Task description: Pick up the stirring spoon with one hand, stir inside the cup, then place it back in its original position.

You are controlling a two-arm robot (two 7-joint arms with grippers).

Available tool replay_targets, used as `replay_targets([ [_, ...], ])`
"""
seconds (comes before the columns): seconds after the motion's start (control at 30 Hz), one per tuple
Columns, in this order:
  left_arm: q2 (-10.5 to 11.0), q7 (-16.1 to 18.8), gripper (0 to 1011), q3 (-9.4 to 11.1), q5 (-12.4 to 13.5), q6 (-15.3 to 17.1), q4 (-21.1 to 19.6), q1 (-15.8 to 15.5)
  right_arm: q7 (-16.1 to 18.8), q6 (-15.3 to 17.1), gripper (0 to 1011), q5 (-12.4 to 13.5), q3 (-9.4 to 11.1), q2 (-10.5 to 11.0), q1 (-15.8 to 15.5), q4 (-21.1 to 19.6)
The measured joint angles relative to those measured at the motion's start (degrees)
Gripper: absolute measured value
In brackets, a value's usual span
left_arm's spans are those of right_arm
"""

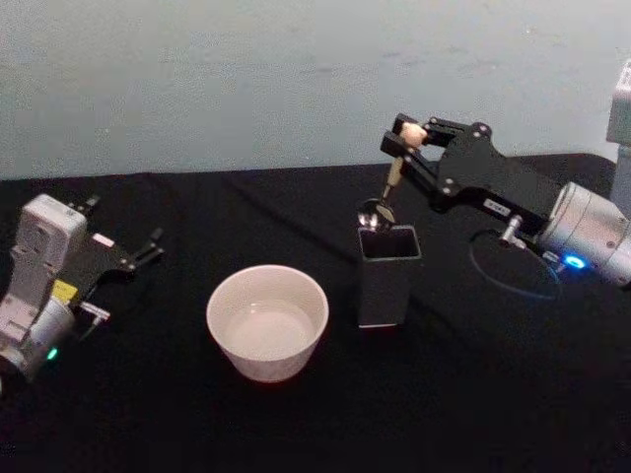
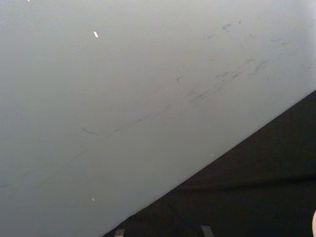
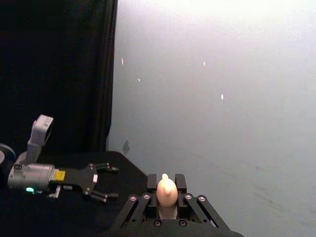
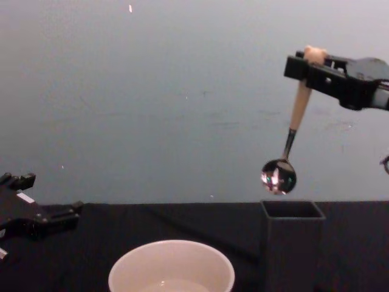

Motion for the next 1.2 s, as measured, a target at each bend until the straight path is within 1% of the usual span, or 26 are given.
replay_targets([
  [0.2,0.00,0.00,1001,0.00,0.00,0.00,0.00,0.00,-0.80,0.63,214,-0.09,0.24,0.88,-1.04,-0.07],
  [0.43,0.00,0.00,1001,0.00,0.00,0.00,0.00,0.00,-1.02,1.16,214,-0.01,0.32,1.01,-1.54,0.19],
  [0.6,0.00,0.00,1001,0.00,0.00,0.00,0.00,0.00,-1.29,2.01,213,-0.01,-0.05,0.94,-1.74,0.64],
  [0.73,0.00,0.00,1001,0.00,0.00,0.00,0.00,0.00,-1.28,3.34,213,-0.01,-0.87,0.87,-1.81,1.35],
  [0.93,0.00,0.00,1001,0.00,0.00,0.00,0.00,0.00,-1.71,4.65,214,-0.53,-2.21,0.07,-1.44,3.58],
  [1.2,0.00,0.00,1001,0.00,0.00,0.00,0.00,0.00,-2.38,5.01,214,-1.60,-3.17,-1.12,-0.97,6.15],
])
